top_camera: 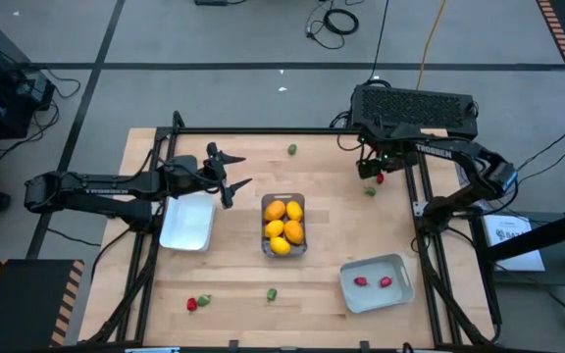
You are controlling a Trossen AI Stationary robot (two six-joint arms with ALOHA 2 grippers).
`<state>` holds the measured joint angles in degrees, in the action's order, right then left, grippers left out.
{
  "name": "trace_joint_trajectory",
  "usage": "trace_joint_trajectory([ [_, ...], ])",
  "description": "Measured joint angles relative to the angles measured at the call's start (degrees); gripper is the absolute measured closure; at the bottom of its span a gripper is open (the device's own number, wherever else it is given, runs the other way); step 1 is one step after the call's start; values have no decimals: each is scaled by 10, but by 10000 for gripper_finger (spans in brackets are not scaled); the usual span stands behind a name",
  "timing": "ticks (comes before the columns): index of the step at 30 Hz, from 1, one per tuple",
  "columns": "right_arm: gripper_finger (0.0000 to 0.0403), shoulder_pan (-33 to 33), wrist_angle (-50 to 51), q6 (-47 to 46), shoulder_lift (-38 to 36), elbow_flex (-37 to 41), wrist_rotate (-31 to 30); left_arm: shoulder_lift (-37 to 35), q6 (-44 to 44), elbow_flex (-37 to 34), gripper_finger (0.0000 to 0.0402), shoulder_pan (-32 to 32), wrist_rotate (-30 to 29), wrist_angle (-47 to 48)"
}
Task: Sort produce into baskets
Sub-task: Put the red chili pepper into the gray bin
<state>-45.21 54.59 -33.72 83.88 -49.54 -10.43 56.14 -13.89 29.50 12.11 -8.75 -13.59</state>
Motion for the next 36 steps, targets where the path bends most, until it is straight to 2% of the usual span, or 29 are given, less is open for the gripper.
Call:
trace_joint_trajectory([
  [5, 241, -17, -77, 5, 0, 42, 44, 0, 1, 0, 100, 7, 0, 3],
  [17, 241, -19, -122, -26, 0, 92, 48, 0, 1, 0, 100, 7, 0, 7],
  [23, 241, -17, -124, -38, 0, 97, 48, 0, 2, 0, 100, 7, 0, 7],
  [29, 241, -16, -169, -71, 0, 97, 47, 0, 2, 0, 100, 7, 0, 7],
  [36, 241, -17, -169, -5, 0, 81, 65, 0, 2, 0, 100, 7, 0, 7],
])
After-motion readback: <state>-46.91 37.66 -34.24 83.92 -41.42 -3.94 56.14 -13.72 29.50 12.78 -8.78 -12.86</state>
